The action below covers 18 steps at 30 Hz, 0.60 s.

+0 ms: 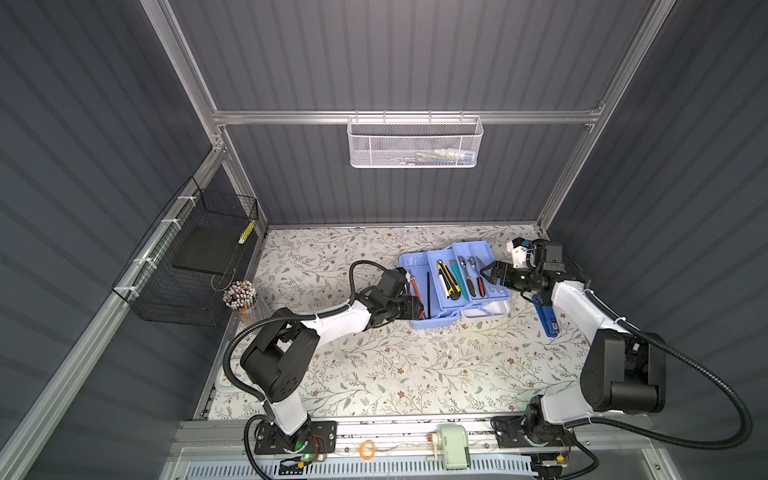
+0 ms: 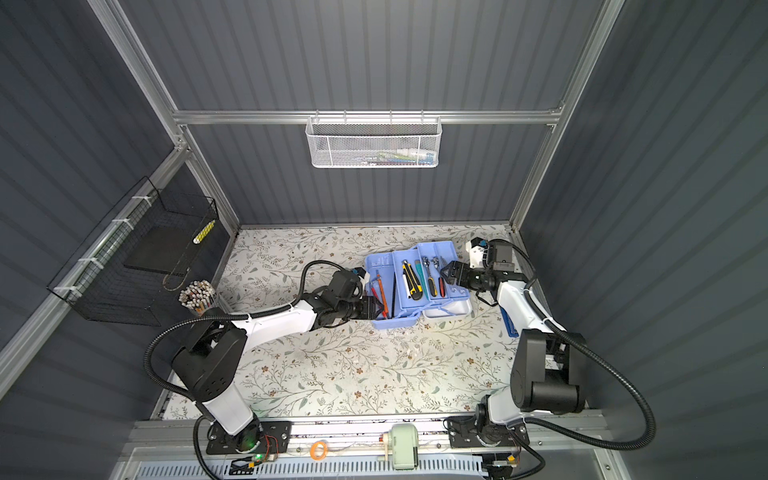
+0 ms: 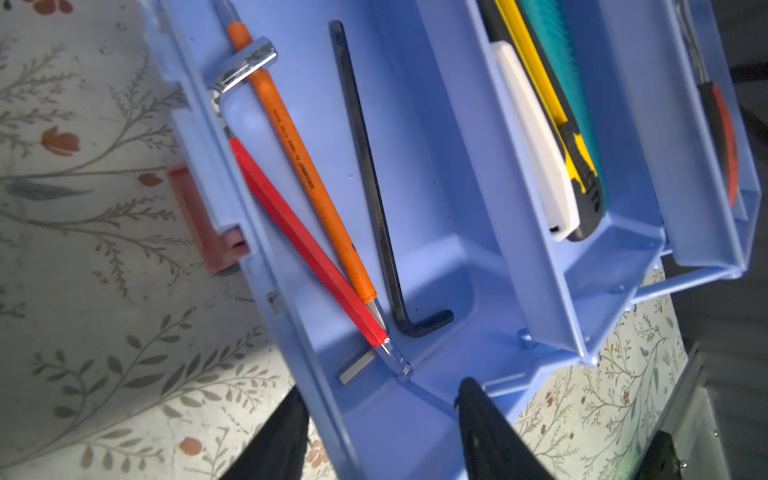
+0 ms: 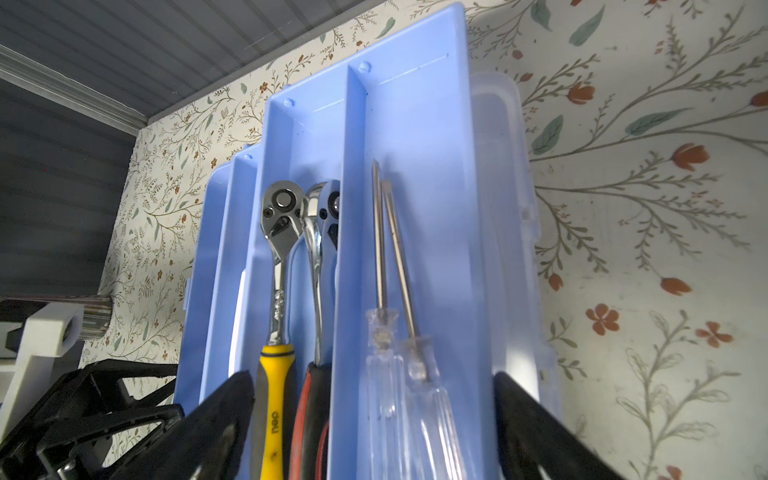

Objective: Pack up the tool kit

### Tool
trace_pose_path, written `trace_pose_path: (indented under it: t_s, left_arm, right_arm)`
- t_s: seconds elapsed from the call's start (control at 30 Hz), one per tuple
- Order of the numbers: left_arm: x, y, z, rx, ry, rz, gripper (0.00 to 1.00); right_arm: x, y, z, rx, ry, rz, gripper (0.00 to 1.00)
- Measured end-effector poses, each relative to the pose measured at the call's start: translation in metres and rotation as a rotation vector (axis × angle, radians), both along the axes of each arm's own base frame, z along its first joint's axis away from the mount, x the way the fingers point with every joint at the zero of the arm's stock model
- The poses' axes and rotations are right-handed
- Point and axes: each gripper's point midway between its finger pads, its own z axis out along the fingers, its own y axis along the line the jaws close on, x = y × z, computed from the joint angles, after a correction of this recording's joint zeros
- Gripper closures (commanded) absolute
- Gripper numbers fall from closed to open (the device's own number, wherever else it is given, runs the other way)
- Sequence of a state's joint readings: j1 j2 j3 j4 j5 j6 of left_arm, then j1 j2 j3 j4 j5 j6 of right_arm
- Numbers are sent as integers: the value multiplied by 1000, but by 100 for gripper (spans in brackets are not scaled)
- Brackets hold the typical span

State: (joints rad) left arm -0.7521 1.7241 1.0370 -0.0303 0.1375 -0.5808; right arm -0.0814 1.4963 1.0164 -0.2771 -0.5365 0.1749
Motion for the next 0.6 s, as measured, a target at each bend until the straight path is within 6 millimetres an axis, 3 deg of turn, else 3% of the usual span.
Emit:
trace_pose_path:
  t_s: [0.4, 0.6]
  left_arm:
    - [-3, 6, -7, 37, 13, 3, 70]
    - [-3, 7, -9, 44, 18, 2, 73]
  right_arm:
    - [2, -1, 2, 14, -10, -3, 21]
    - [2, -1, 3, 26, -13, -12, 23]
